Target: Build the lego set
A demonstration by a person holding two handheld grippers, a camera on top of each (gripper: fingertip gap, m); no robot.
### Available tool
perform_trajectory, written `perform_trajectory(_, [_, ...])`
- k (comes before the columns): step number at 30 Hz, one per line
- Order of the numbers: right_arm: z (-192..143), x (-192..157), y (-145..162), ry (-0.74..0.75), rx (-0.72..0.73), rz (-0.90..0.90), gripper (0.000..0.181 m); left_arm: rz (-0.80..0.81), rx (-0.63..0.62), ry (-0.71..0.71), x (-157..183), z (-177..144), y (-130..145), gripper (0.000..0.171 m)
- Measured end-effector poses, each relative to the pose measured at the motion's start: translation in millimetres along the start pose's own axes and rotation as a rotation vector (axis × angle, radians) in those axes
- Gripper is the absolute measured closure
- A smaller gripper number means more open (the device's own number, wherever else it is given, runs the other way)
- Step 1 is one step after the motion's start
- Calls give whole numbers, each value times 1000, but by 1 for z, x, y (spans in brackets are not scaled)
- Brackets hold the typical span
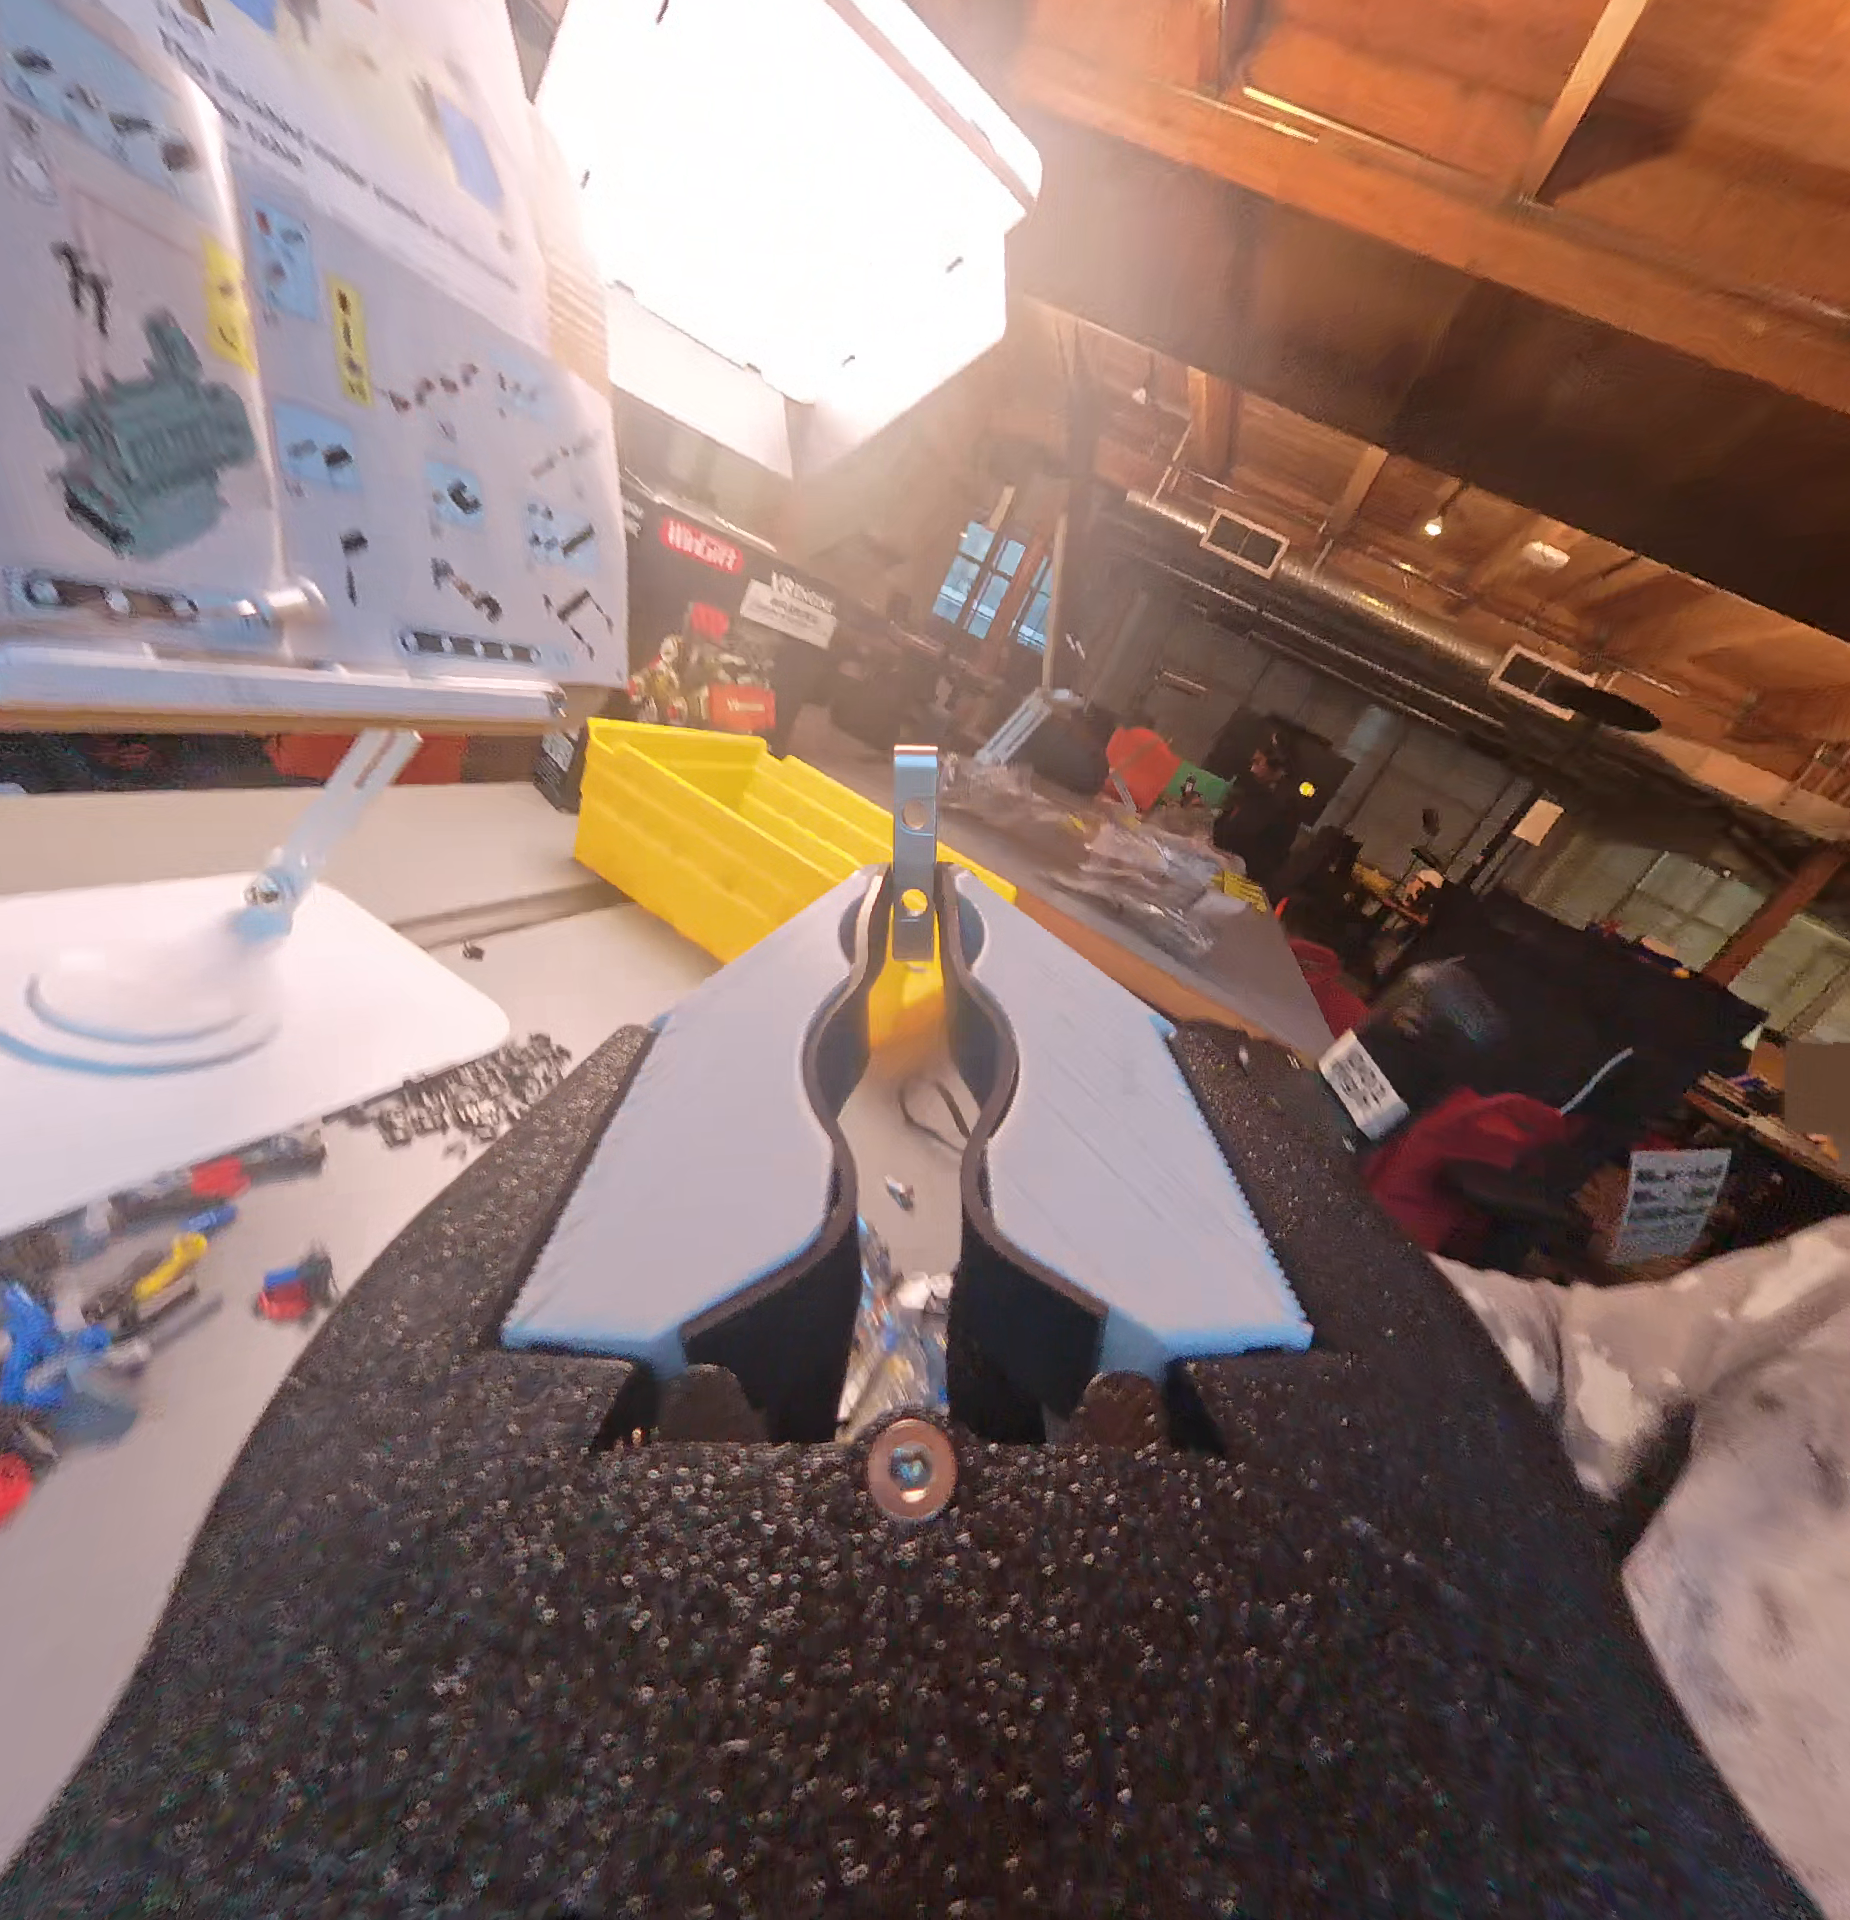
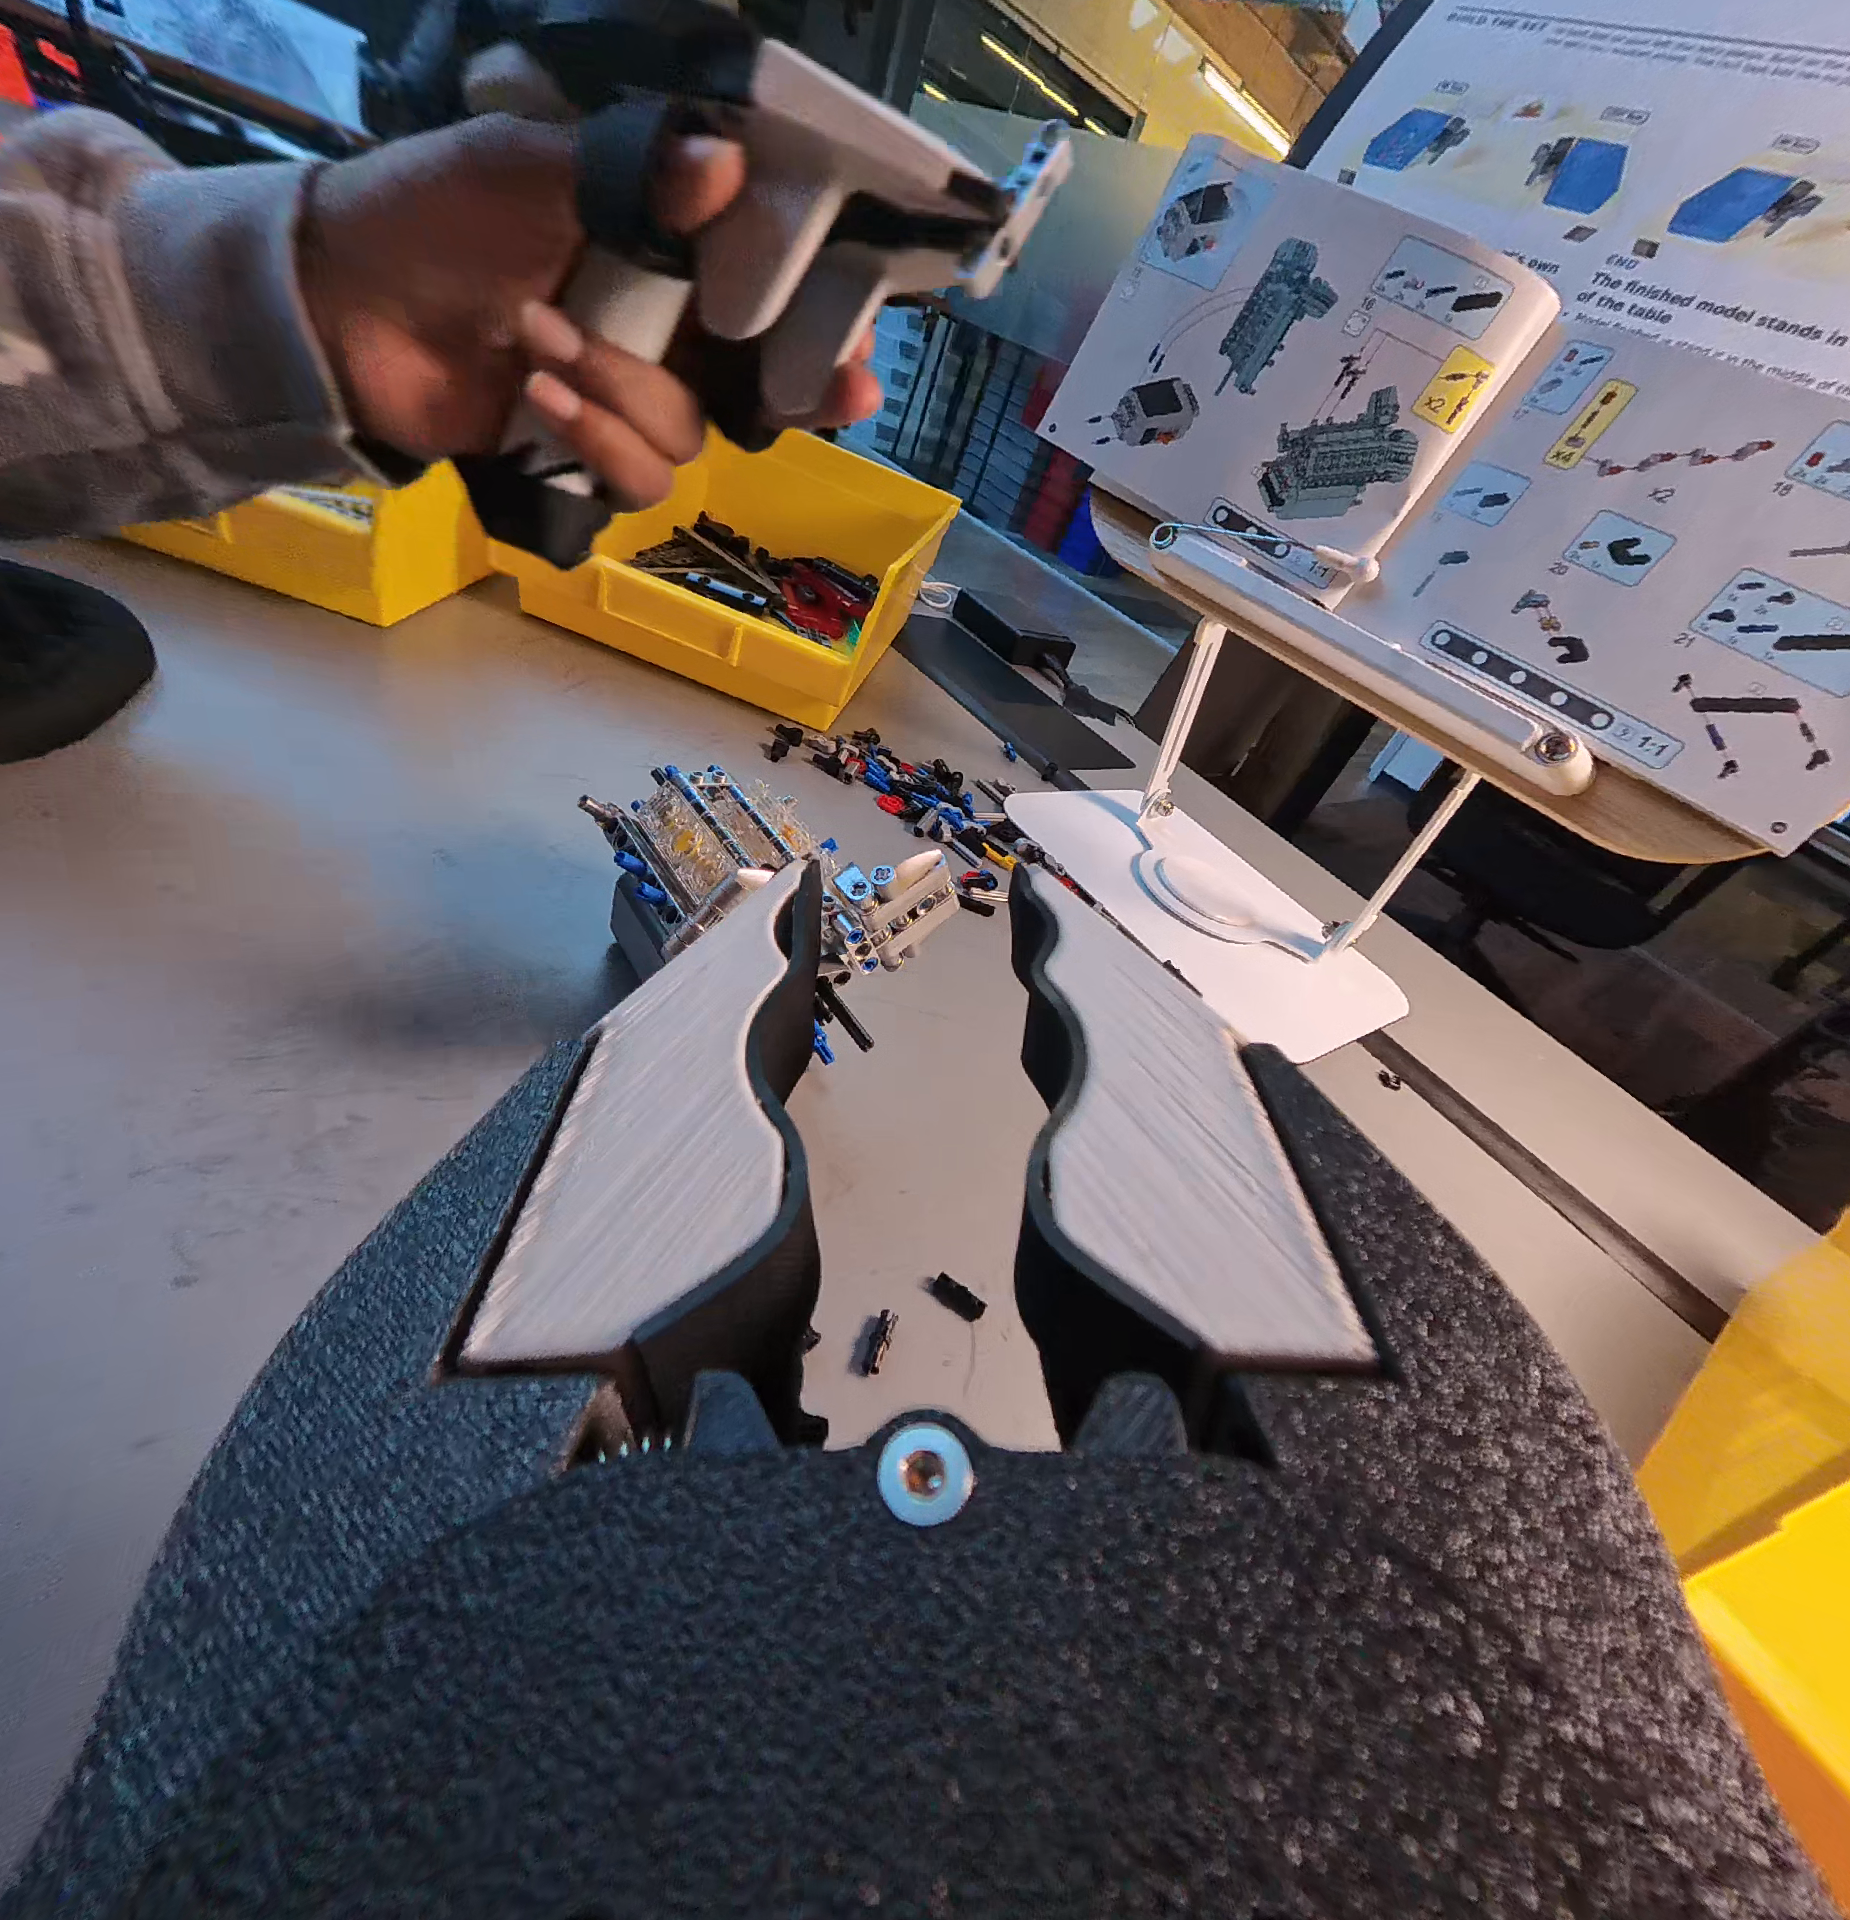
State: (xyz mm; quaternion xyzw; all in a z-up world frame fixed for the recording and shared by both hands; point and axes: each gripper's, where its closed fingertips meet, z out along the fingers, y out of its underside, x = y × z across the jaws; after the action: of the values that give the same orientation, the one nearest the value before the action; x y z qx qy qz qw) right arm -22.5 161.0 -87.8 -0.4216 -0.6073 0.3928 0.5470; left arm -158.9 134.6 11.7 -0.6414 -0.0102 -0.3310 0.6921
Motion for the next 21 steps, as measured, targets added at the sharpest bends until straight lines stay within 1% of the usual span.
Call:
perform_trajectory(3, [2,3,0,-12,8,39,146,-33,112,-22,-39,36,-44,166])
perform_trajectory(5, [0,4,0,-16,19,56,146,1,183,-75,-72,58,-70,166])
perform_trajectory(6, [-1,6,1,-12,18,54,147,16,195,-99,-90,68,-78,165])
perform_trajectory(8, [-4,10,3,3,14,50,147,-4,177,-112,-117,88,-84,165])
perform_trajectory(11, [-6,17,0,11,33,78,147,8,169,-136,-141,107,-91,165])
perform_trajectory(14, [-3,15,-1,10,27,52,147,24,159,-172,-153,118,-92,165])
perform_trajectory(18, [4,4,6,-8,-22,-34,147,9,170,-202,-162,121,-93,165])
perform_trajectory(21, [7,1,12,-6,-55,-90,147,62,146,-237,-165,120,-93,165])
